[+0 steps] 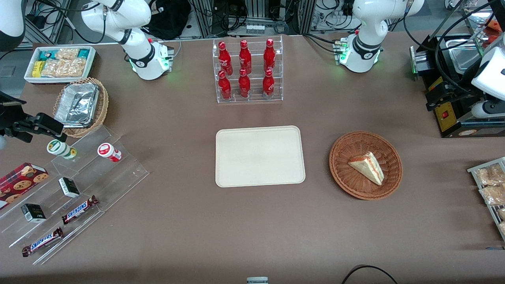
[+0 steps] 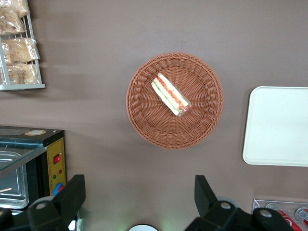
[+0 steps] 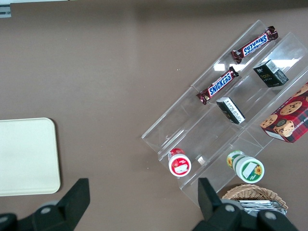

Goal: Place sandwich from basket to tray
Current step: 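Move the left gripper down toward the wrapped sandwich in the wicker basket, then lower the left gripper around the sandwich and close it, then lift the sandwich and carry it over the white tray, then lower the sandwich onto the tray and open the left gripper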

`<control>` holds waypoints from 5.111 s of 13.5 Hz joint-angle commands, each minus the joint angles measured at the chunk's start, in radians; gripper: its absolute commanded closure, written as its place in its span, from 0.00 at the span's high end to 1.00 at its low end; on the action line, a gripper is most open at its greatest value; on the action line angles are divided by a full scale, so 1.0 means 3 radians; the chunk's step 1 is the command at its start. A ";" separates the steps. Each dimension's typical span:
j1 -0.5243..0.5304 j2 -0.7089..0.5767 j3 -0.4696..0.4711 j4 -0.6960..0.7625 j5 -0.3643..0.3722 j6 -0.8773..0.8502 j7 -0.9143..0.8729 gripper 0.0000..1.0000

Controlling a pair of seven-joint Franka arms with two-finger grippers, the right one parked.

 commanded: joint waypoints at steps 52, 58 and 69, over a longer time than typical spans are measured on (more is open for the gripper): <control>-0.1315 0.1145 -0.0139 -0.0436 -0.0087 0.1332 -0.3012 0.11; -0.2078 0.2014 -0.0165 0.0102 0.0106 0.1772 -0.3013 0.13; -0.2462 0.2378 -0.0171 0.0026 0.0250 0.2299 -0.2553 0.15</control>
